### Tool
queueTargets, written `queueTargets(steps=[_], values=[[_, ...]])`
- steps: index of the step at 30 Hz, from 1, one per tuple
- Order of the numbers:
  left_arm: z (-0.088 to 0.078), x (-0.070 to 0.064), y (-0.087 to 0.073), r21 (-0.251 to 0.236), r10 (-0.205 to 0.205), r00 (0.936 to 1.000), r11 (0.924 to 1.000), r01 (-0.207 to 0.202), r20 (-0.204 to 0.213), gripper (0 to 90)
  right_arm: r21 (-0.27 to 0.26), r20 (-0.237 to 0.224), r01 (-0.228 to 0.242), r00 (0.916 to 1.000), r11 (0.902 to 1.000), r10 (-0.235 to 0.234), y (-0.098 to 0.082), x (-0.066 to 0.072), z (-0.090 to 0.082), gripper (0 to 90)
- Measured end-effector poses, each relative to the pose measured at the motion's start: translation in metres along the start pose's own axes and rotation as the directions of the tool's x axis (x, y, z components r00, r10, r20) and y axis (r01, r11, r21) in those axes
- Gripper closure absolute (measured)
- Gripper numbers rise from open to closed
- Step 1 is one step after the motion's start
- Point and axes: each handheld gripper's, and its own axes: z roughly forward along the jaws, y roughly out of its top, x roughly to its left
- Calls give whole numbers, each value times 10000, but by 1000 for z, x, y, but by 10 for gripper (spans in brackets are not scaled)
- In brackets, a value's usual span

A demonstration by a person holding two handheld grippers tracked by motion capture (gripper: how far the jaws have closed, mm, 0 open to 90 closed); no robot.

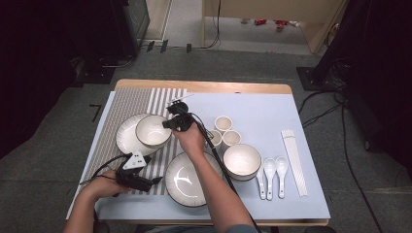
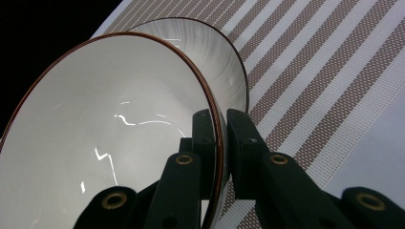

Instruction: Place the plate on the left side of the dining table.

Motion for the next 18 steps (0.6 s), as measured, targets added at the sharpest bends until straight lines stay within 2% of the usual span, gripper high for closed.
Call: queueTargets(steps=[18], values=[[0,0,0,-4,-7,10000,10000,7,11,152,66,122,-113,9999,9999,112,0,1,14,829]])
